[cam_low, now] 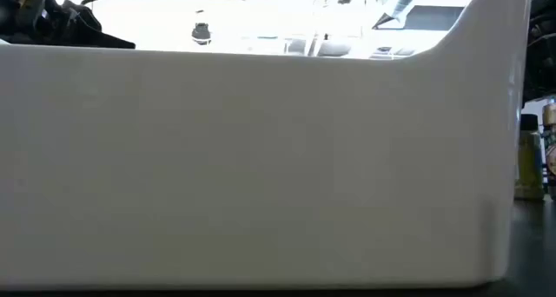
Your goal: Sort spices by type
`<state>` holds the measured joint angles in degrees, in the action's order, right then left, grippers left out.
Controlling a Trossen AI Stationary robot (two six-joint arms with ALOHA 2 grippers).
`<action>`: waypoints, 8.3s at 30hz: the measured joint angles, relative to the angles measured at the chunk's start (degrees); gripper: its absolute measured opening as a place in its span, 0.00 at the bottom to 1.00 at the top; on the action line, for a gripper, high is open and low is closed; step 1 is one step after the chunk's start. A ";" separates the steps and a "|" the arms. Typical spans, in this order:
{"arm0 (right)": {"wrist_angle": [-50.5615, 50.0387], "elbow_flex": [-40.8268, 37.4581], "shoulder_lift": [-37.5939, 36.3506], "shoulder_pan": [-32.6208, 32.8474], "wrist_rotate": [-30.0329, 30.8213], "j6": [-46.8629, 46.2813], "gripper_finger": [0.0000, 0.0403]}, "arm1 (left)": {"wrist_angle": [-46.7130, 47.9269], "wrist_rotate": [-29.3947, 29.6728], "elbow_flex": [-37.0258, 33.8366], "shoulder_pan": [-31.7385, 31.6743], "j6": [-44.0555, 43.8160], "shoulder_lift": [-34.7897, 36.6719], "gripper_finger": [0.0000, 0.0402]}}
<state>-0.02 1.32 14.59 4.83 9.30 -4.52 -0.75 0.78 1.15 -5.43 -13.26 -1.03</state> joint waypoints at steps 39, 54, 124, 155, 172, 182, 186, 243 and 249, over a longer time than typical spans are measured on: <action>0.00 0.00 0.01 0.00 0.00 0.00 0.90 | 0.00 0.00 0.00 -0.02 -0.02 0.02 0.73; -0.01 0.00 0.00 -0.01 0.00 -0.01 0.90 | 0.00 0.00 0.00 0.00 -0.02 0.02 0.73; 0.02 0.00 0.00 0.01 -0.02 -0.01 0.90 | 63.05 10.72 53.42 1.62 -11.01 -59.64 0.73; 0.03 0.00 0.02 0.01 -0.01 0.00 0.90 | 61.33 4.31 37.28 1.57 -10.56 -54.34 0.73; 0.03 0.00 0.00 -0.01 -0.02 0.00 0.90 | 58.21 3.04 37.16 1.57 -10.49 -59.22 0.72; 0.02 0.00 0.00 0.01 0.00 0.01 0.90 | 55.94 2.92 37.18 1.57 -11.92 -63.63 0.50; 0.03 0.00 0.00 -0.01 -0.02 0.01 0.90 | 54.73 2.49 37.18 1.59 -12.28 -63.59 0.48; 0.03 0.00 0.00 0.00 -0.02 0.00 0.90 | 73.47 7.76 76.35 -10.06 7.40 -63.73 0.49; 0.01 0.00 0.02 -0.01 -0.02 0.00 0.90 | 73.37 3.37 76.35 -18.57 12.95 -66.61 0.49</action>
<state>-0.01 1.32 14.61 4.82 9.28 -4.52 72.62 4.14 77.49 -24.00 -0.31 -67.64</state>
